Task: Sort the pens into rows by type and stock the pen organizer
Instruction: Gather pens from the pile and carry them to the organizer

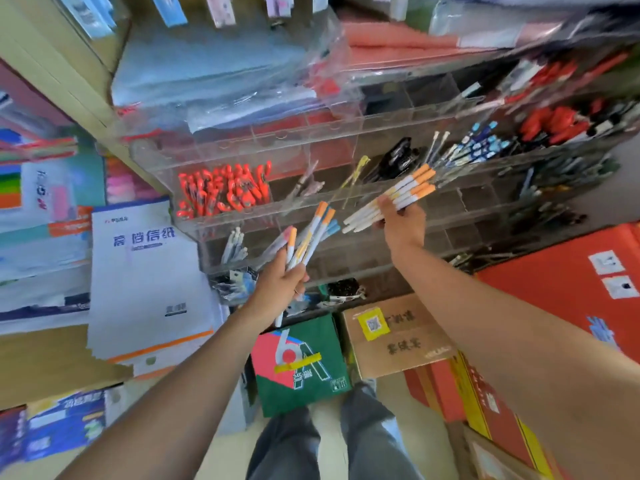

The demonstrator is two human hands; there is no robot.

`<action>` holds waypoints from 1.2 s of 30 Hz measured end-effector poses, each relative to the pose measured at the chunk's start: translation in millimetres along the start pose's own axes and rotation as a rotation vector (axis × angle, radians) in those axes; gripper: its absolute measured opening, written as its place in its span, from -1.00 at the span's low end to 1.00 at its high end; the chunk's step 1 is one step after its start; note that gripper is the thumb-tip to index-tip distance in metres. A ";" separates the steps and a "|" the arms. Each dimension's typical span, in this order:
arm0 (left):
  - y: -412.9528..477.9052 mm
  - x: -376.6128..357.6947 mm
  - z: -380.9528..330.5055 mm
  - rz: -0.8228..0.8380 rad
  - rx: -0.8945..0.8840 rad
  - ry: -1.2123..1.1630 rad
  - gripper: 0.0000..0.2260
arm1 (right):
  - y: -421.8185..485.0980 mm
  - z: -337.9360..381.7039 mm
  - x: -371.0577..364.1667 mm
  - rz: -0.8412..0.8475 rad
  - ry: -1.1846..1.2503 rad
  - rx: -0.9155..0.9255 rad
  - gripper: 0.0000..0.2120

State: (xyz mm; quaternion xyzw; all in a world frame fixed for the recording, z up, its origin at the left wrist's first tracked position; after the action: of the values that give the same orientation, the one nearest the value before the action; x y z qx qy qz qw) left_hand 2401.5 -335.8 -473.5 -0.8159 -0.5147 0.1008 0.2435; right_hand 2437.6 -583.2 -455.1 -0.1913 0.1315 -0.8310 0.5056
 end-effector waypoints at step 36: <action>0.7 -58.0 -35.2 0.133 0.053 0.090 -0.79 | -44.7 -18.6 -48.5 0.708 0.076 -0.166 -0.89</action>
State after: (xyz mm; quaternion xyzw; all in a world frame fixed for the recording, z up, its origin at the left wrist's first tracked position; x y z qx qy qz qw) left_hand 2390.6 -397.9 -448.5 -0.8452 -0.4450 0.0935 0.2809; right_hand 2414.1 -519.3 -462.3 -0.1434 0.2753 -0.5975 0.7393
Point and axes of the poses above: each hand's wrist, its own y-axis towards the middle knuckle, its own x-axis out of the back of the hand, z = x × y, the point moved 10 cm from there along y, towards the middle knuckle, and after that the axes turned 8 degrees about z, right-handed, at the moved point
